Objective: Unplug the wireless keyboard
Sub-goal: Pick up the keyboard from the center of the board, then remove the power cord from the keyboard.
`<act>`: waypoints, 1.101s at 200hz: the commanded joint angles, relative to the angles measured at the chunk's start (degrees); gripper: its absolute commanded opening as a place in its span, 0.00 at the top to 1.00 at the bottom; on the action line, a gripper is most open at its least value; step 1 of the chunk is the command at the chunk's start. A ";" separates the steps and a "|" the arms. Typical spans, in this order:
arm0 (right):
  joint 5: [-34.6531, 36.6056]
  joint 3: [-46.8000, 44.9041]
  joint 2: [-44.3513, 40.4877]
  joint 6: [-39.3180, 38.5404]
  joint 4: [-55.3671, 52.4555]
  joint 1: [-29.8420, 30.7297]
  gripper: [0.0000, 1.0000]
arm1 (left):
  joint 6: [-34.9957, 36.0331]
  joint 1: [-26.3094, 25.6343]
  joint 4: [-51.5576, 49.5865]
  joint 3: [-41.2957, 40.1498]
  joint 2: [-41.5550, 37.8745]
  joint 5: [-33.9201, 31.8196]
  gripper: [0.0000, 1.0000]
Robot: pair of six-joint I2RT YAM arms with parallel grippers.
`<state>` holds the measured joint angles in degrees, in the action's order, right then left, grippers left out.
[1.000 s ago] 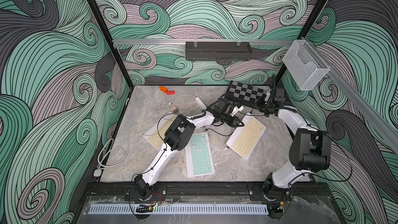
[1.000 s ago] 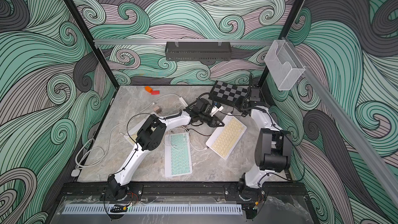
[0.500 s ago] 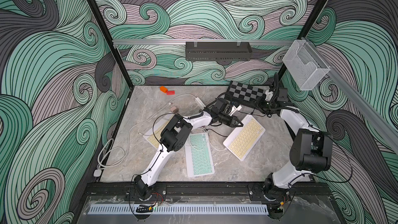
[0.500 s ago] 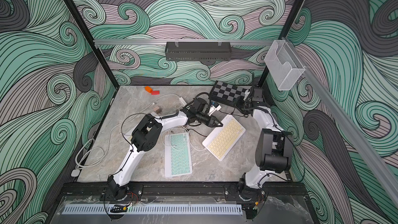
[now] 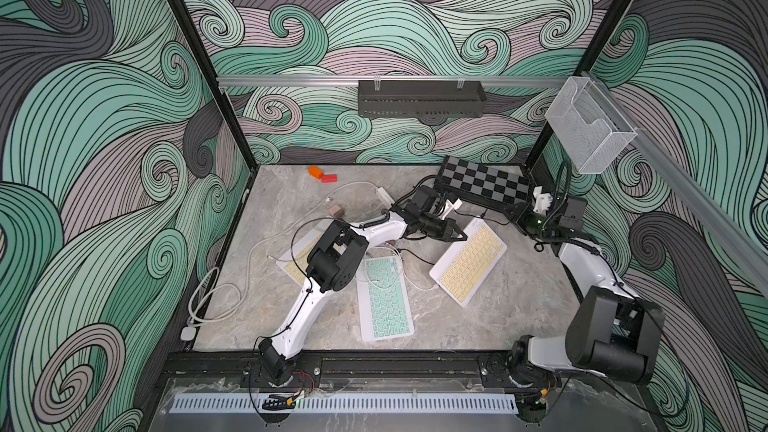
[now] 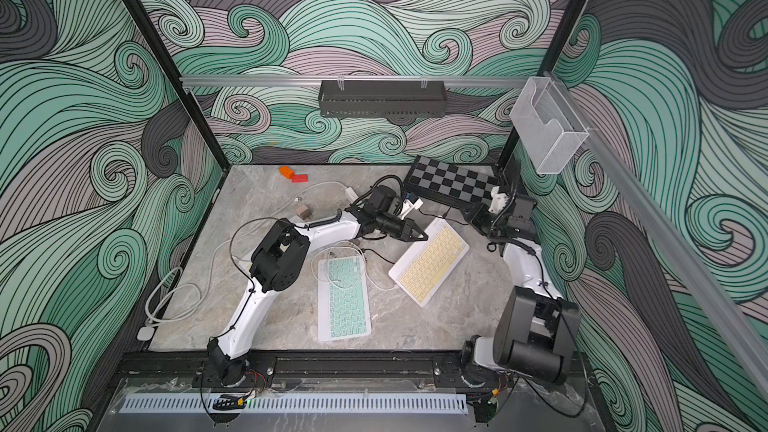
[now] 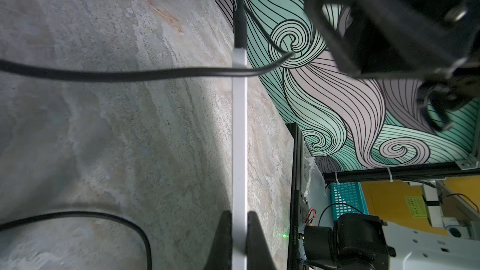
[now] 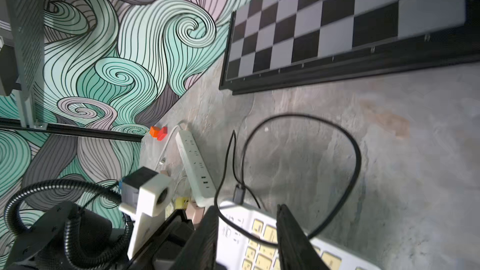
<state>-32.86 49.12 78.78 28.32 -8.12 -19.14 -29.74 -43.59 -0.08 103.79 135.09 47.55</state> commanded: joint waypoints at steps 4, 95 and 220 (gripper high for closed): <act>-4.45 -4.11 -0.45 -1.61 6.28 1.04 0.63 | -4.80 0.79 2.90 2.00 -1.45 3.76 1.00; -9.63 -0.35 8.17 -8.80 11.06 3.75 0.73 | -3.45 0.82 0.28 -0.65 -4.65 8.38 1.00; -15.72 3.05 9.52 -12.44 6.88 2.76 0.67 | -1.81 2.61 3.13 -0.48 -6.92 12.81 1.00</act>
<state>-42.50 51.05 87.20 18.52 -2.17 -13.76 -31.90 -42.37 -1.96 102.10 133.49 54.28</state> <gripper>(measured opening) 0.325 0.080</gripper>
